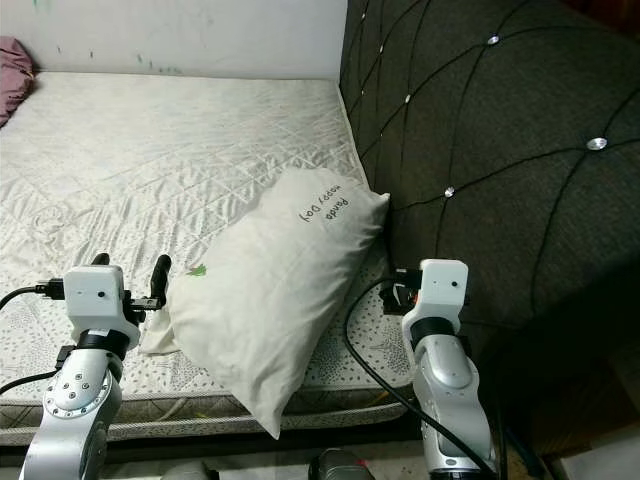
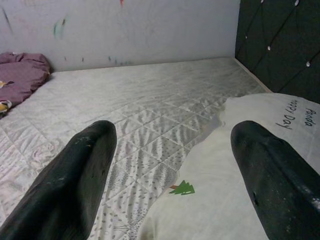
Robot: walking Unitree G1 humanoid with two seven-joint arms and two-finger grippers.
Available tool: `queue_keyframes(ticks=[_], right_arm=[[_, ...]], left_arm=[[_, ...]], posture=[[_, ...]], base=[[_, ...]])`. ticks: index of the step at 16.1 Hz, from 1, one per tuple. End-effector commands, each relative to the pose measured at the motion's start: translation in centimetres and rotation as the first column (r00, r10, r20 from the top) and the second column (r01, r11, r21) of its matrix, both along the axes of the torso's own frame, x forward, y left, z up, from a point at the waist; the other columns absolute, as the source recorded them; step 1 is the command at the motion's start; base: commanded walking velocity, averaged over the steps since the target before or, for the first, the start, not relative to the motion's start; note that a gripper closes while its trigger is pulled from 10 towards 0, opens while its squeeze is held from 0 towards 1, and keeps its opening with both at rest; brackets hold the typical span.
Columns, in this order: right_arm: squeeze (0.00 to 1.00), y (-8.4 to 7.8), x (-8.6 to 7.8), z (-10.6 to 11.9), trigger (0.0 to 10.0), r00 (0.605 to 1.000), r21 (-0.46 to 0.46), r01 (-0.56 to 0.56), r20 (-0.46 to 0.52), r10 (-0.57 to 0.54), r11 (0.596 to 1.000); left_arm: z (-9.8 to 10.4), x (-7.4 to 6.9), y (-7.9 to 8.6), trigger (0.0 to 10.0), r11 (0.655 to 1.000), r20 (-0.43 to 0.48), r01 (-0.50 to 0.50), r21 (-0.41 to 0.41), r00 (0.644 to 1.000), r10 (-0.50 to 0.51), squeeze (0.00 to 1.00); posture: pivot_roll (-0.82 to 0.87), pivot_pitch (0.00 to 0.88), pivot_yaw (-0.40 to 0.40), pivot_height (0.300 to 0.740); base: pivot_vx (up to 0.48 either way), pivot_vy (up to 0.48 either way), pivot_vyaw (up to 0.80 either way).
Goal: Clean up the room
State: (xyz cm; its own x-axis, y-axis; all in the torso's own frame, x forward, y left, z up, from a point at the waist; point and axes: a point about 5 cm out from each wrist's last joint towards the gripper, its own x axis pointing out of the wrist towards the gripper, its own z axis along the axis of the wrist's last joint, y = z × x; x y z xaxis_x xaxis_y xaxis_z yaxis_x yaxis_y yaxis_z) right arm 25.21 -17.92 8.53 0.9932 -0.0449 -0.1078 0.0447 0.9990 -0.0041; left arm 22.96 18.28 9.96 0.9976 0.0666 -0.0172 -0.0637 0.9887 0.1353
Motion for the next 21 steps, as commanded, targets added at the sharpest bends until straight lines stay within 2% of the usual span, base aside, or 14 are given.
queue_keyframes(ticks=[1,8,11,20,21], right_arm=[[0.00,0.05,0.16,0.68,10.0,1.000,-0.003,-0.009,0.020,0.010,1.000],[0.00,0.45,0.27,0.65,10.0,0.999,0.003,-0.036,0.021,0.036,0.999],[0.00,0.46,0.35,0.60,10.0,0.999,0.003,-0.041,0.018,0.041,0.999],[0.00,0.53,0.55,0.54,10.0,0.998,-0.003,-0.059,0.019,0.059,0.998],[0.00,0.64,0.59,0.47,10.0,0.998,-0.008,-0.069,0.014,0.069,0.998]], left_arm=[[0.39,0.10,-0.23,10.0,1.000,0.008,0.016,0.001,1.000,-0.016,0.00],[0.45,0.20,-0.38,10.0,1.000,0.013,0.018,0.004,1.000,-0.018,0.00],[0.43,0.29,-0.47,10.0,1.000,0.015,0.021,0.003,1.000,-0.021,0.00],[0.52,0.76,-0.88,10.0,1.000,0.027,0.024,0.007,0.999,-0.024,0.00],[0.52,0.78,-0.91,10.0,1.000,0.027,0.025,0.006,0.999,-0.025,0.00]], posture=[[0.01,0.026,-0.039,0.740],[0.01,0.018,-0.040,0.740],[0.01,0.014,-0.043,0.710],[0.01,0.007,-0.048,0.710],[0.01,0.007,-0.048,0.700]], base=[[0.000,0.000,0.00],[0.000,0.000,0.00],[0.000,0.000,0.00],[0.000,0.000,0.00],[0.000,0.000,0.00]])
